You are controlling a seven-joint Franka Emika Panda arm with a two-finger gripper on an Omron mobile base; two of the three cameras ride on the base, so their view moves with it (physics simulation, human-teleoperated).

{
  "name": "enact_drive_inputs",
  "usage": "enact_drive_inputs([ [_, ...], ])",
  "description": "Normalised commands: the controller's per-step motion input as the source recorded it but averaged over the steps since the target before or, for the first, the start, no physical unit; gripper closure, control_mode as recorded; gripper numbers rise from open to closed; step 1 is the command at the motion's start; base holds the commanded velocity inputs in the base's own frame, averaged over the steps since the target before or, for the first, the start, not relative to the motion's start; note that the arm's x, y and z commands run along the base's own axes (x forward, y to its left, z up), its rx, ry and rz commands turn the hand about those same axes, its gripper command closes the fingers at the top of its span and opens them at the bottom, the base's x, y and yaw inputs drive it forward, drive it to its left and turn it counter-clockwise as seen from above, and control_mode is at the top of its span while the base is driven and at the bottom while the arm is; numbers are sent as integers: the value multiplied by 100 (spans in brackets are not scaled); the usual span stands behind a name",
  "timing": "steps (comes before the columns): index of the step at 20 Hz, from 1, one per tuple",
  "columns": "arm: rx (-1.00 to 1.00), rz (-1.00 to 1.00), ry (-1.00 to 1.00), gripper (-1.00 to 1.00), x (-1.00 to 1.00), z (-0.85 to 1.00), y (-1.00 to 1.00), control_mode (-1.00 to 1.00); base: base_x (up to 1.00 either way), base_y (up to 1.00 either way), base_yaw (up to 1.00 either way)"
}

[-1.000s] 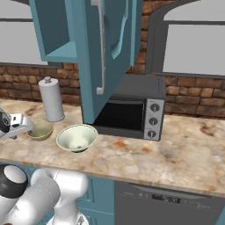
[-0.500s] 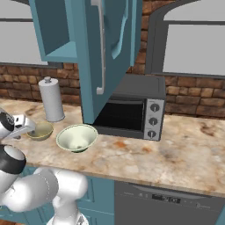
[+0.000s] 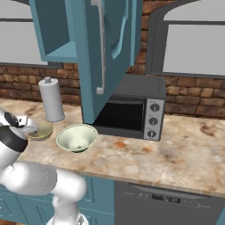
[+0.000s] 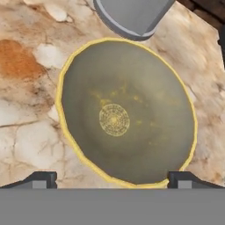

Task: Pick up the bowls on the counter and stack them on top of one another in the open cabinet. Place the smaller bowl on top of the larger bowl.

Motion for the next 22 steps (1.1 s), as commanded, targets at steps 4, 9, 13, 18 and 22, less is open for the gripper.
enact_drive_inputs([
  [4,-1,-4,0,-100,35,-19,7,-100,0,0,0],
  [9,-1,-2,0,-100,19,-29,20,-100,0,0,0],
  [13,0,0,0,-100,17,-23,24,-100,0,0,0],
  [18,0,0,0,100,19,-13,19,-100,0,0,0],
  [22,1,0,0,100,1,7,-2,-100,0,0,0],
])
